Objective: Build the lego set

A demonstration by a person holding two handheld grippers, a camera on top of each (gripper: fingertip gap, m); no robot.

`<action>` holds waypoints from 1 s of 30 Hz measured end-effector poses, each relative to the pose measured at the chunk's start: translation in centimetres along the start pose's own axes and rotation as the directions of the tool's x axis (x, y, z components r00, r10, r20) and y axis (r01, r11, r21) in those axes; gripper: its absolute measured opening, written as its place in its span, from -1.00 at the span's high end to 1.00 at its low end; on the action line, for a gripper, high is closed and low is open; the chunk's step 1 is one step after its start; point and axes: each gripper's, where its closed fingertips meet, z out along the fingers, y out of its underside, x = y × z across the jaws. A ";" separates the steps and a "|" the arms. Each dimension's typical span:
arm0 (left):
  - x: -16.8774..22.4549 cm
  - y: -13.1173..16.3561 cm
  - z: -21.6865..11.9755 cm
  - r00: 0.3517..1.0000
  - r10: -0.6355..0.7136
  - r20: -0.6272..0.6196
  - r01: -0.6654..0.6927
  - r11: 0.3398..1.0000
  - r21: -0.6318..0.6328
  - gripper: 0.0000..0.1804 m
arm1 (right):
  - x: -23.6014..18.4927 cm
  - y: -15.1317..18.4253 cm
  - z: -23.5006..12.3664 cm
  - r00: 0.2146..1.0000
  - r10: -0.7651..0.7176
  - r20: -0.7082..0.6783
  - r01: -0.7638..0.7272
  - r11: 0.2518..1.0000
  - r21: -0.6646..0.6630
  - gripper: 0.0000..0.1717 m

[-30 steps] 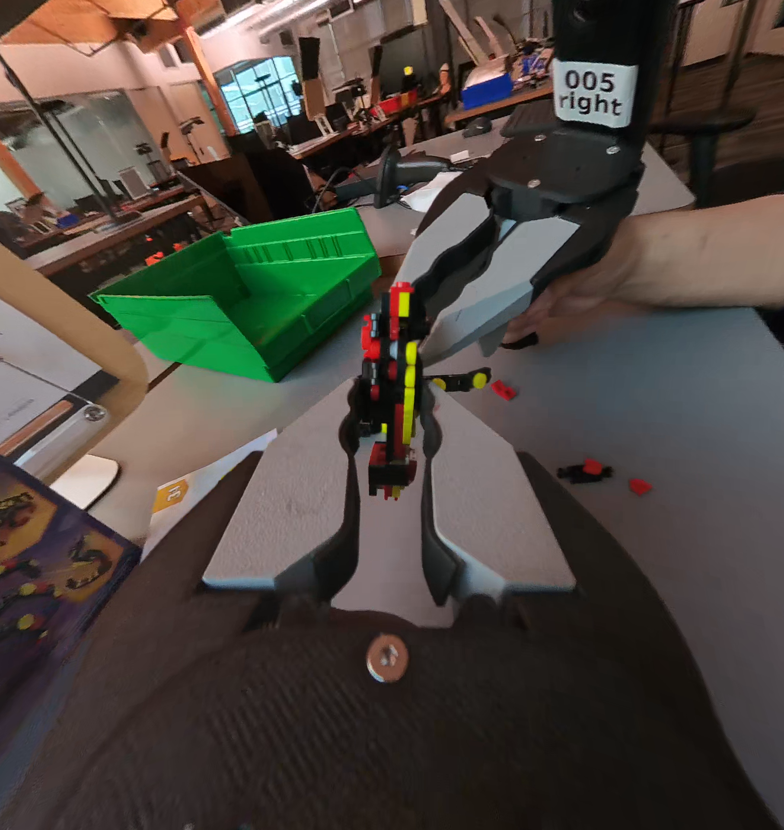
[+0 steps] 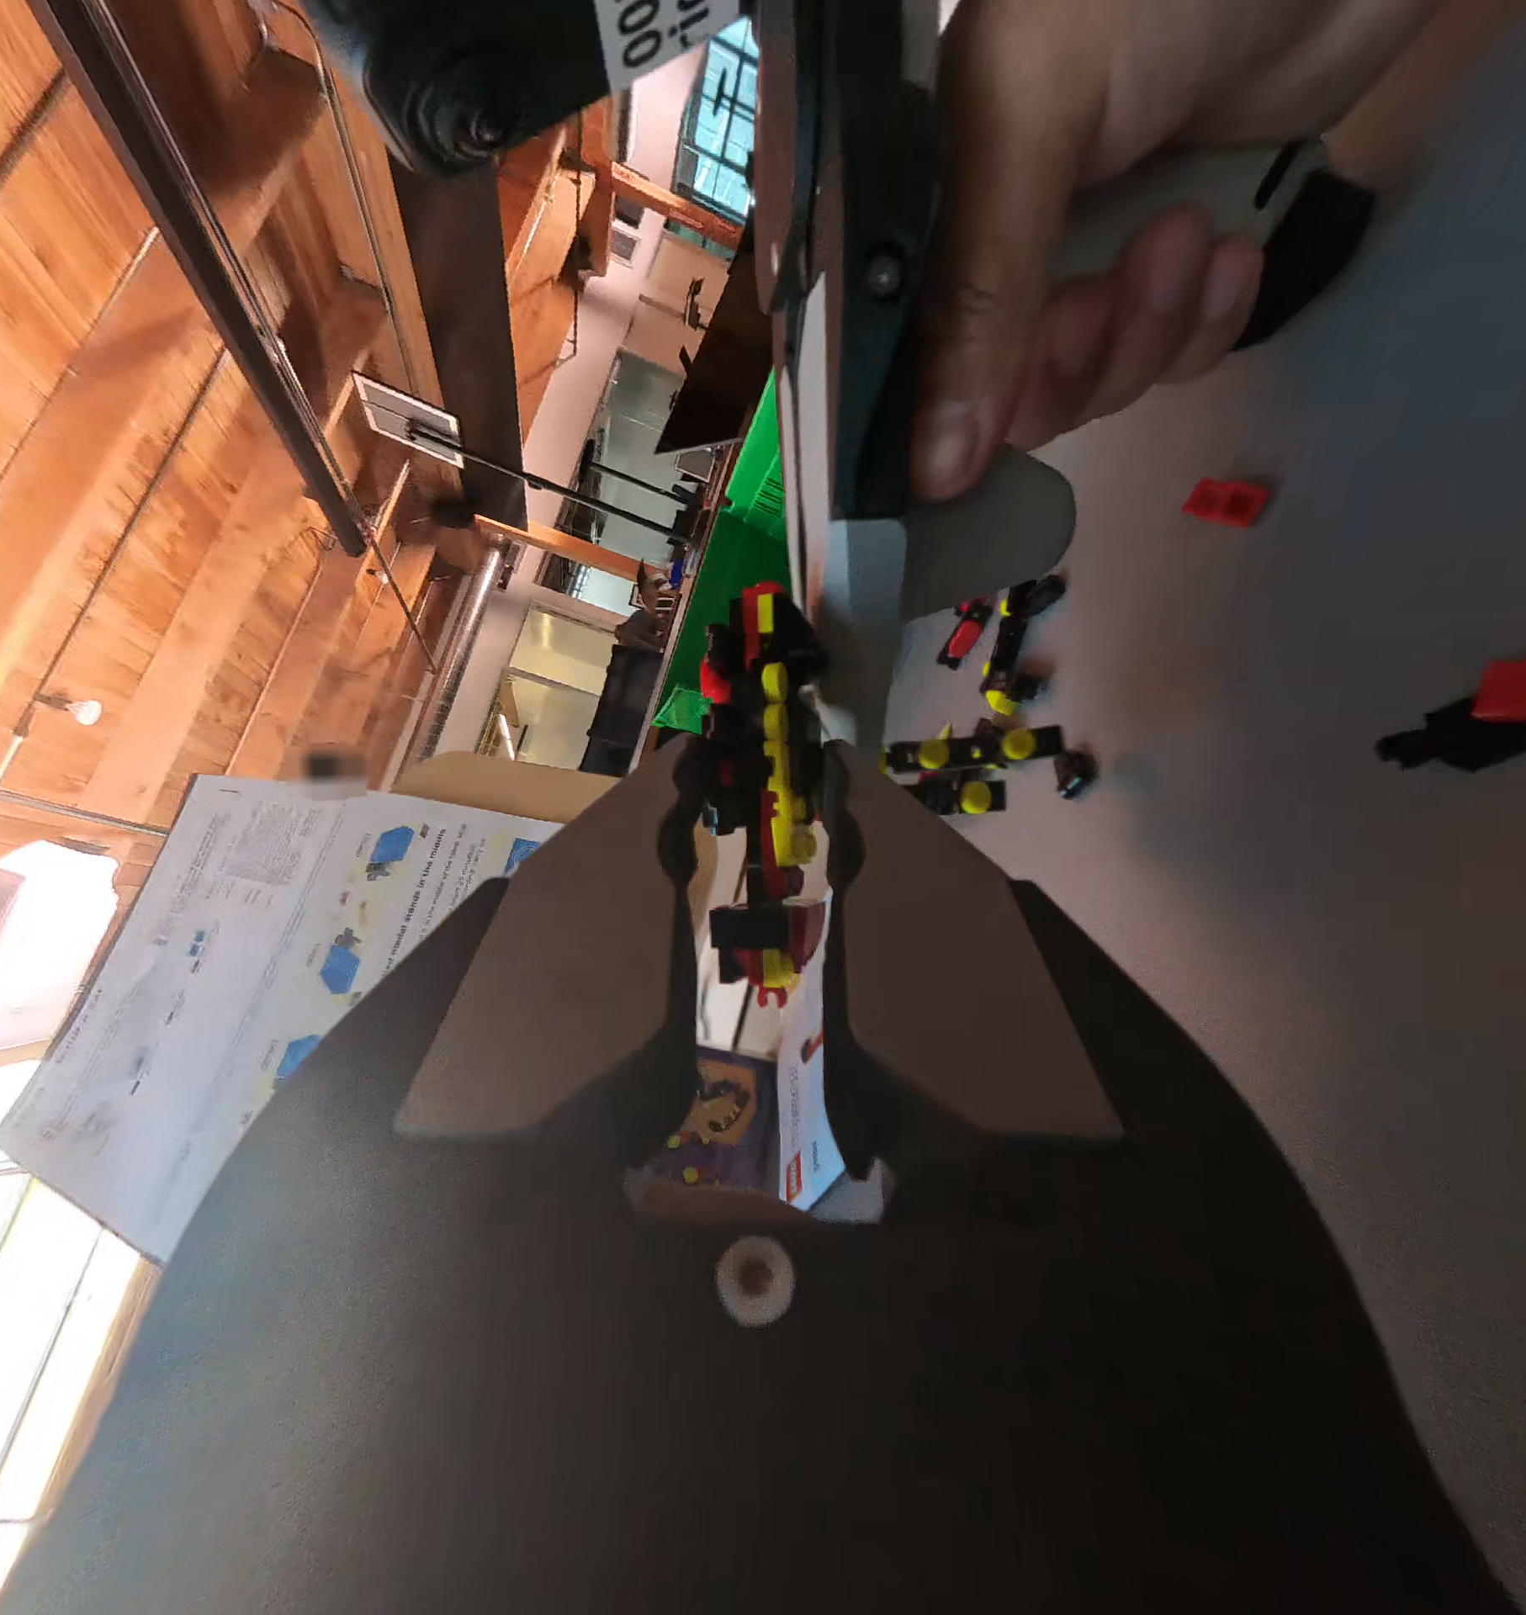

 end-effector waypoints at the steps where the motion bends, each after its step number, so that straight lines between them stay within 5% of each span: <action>1: -0.2 0.0 0.1 1.000 -0.019 0.010 0.019 1.000 -0.002 0.73 | 0.6 -0.4 -0.2 0.998 -0.024 -0.051 0.025 0.999 0.025 0.89; 7: -1.5 1.8 0.3 0.995 -0.058 0.077 0.064 0.995 -0.071 0.72 | 3.9 -1.8 -1.8 0.936 -0.139 -0.323 0.171 0.983 0.071 0.88; 12: -2.7 3.4 0.5 0.951 -0.291 0.104 0.301 0.949 -0.094 0.72 | 3.8 0.1 -0.7 0.908 -0.249 -0.337 0.241 0.968 -0.067 0.87; 18: -3.2 4.5 0.3 0.941 -0.315 0.125 0.329 0.938 -0.108 0.72 | 4.6 1.7 -0.2 0.803 -0.446 -0.394 0.373 0.893 -0.250 0.90; 30: -3.4 6.8 0.6 0.882 -0.451 0.140 0.469 0.871 -0.148 0.73 | 4.3 0.9 -0.4 0.861 -0.333 -0.383 0.296 0.943 -0.155 0.94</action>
